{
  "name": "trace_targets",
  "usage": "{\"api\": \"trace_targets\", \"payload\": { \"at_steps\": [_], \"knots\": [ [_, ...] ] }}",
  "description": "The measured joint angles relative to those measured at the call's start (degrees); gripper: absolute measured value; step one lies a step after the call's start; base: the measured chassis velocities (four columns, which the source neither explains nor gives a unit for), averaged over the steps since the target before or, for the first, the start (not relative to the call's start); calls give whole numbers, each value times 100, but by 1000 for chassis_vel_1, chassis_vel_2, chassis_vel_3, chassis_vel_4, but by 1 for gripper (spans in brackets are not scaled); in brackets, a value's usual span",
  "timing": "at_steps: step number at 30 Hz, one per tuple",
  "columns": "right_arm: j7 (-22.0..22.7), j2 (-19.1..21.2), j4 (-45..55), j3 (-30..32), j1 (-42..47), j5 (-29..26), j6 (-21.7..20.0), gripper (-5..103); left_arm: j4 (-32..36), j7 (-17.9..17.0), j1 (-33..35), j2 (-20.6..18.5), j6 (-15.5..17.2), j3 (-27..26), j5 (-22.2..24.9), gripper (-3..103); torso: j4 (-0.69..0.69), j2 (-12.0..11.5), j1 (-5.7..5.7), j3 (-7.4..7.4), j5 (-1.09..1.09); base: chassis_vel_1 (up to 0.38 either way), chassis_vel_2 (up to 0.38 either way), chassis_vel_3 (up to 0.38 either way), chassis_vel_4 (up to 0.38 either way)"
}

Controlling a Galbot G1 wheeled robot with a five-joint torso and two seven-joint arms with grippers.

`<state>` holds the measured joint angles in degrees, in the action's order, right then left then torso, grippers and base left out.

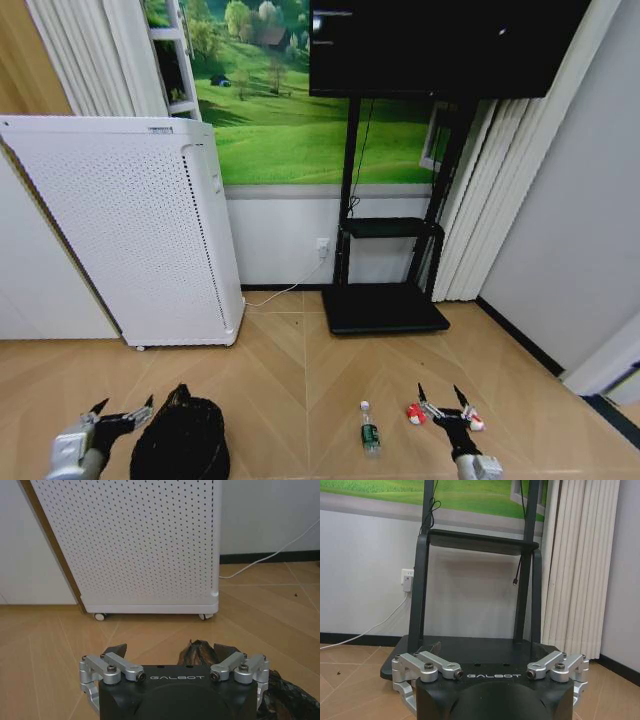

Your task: Pick up the trash bin and place the garbage on the floor into it.

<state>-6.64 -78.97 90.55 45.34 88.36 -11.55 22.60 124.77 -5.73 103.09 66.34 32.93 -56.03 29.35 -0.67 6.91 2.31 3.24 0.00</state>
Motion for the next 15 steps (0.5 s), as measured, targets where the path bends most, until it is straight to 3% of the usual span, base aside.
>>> {"api": "trace_targets", "payload": {
  "at_steps": [5, 15],
  "knots": [
    [0, -1, -21, 13, 7, 2, 3, 100, -8, -306, -26, -34, 420, 0, 172, 97, 0, 1, 1, 1, 0, 0, 0, 0, 0],
    [0, 1, -61, 19, -4, 2, 16, 100, -97, -472, -43, -75, 579, -25, 94, 96, 0, 1, 0, 2, 0, 0, 0, 0, 0]
  ]
}}
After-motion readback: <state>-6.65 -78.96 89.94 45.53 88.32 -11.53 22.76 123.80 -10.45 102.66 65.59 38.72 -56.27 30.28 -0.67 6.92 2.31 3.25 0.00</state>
